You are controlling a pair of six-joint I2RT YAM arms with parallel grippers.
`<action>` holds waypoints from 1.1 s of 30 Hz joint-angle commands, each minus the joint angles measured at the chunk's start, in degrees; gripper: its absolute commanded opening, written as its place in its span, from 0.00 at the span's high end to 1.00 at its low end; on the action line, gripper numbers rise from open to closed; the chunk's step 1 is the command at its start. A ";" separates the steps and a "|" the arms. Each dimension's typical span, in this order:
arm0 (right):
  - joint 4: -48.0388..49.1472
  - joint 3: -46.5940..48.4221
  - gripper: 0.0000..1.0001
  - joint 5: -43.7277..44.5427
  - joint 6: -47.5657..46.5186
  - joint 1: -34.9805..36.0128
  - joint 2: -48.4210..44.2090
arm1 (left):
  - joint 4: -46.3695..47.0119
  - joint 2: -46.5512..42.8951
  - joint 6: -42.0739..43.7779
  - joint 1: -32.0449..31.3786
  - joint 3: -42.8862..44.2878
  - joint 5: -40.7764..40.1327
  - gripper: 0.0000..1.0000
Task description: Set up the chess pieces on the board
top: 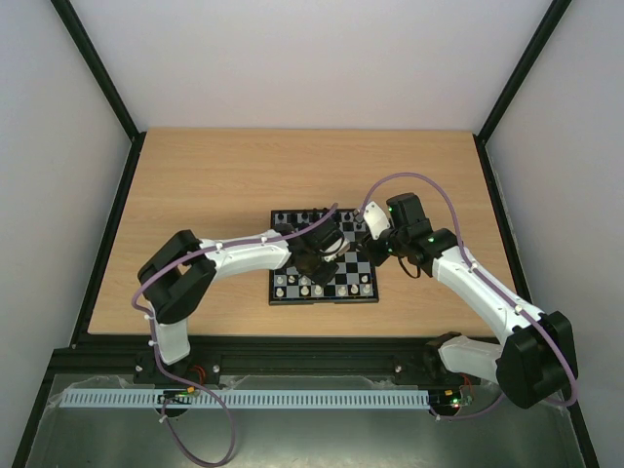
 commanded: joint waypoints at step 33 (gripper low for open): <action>-9.35 11.86 0.62 -1.34 -1.69 2.40 12.18 | 4.81 -33.95 2.05 15.99 -13.04 -12.19 0.53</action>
